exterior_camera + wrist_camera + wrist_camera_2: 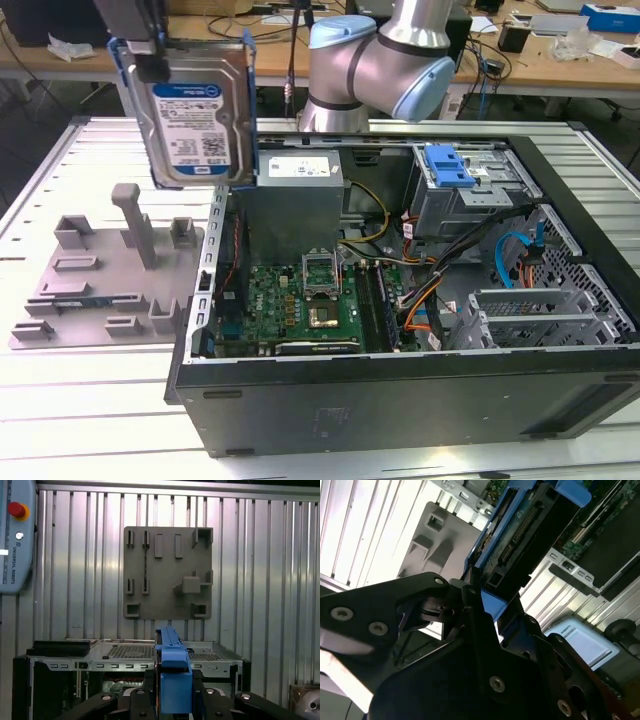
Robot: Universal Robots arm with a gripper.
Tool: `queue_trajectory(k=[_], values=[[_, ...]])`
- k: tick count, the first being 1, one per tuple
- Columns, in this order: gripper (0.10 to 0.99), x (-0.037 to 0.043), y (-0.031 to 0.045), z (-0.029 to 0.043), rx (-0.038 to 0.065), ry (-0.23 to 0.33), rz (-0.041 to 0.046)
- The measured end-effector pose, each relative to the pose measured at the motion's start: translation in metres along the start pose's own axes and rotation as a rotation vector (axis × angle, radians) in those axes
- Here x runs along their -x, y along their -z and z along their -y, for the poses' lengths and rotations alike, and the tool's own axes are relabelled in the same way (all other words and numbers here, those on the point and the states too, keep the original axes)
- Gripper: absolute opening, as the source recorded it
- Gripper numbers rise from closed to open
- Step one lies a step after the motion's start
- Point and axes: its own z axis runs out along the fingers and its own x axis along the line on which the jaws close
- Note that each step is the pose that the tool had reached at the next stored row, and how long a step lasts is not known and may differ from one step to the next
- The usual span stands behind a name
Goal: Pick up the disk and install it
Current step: 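Pick up the disk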
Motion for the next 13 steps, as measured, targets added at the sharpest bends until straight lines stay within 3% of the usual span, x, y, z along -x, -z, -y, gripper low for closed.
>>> queue_trajectory(k=[5,10,13], values=[[0.369,-0.0081,0.0015,0.0226,0.002,0.000,-0.0001],[0.369,-0.0146,0.0028,0.0401,0.004,0.000,0.0002],[0.369,-0.0207,0.0043,0.0556,0.005,0.000,0.0000]])
